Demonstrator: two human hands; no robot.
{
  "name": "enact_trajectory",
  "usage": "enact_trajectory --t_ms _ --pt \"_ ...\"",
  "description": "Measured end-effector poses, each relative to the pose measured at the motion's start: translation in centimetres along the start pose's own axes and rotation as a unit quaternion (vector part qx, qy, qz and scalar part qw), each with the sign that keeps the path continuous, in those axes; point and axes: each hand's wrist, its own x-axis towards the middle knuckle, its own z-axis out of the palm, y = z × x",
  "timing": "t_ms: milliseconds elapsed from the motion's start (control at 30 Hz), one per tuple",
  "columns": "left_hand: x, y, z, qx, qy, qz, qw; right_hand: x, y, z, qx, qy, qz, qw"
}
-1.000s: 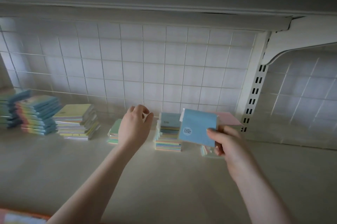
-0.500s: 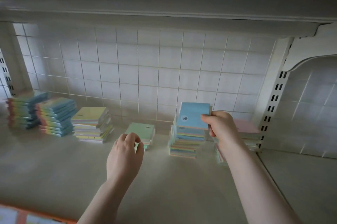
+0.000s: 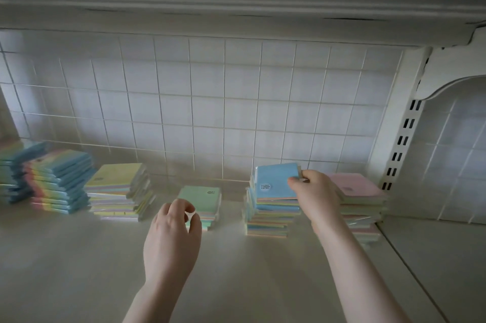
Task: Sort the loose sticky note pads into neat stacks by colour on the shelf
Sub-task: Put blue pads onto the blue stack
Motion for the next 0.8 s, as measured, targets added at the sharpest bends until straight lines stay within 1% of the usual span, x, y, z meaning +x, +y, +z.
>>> enact_trajectory --t_ms 67,200,533,800 --pt "0.0 -0.1 0.0 -0.005 0.002 0.003 1.000 0.0 0.2 0.3 -0.037 0.003 0.000 0.999" --pt "0.0 -0.1 0.0 -0.012 -0.002 0.003 1.000 0.3 0.8 0.9 -0.069 0.009 0.001 0.998" --pt "-0.3 0.4 0.0 -0.036 -0.017 0.004 0.999 0.6 1.9 1.3 -0.078 0.010 -0.024 0.997" --pt "-0.3 0.4 0.2 -0.049 -0.021 0.001 0.999 0.6 2.4 2.1 -0.115 0.043 -0.041 0.992"
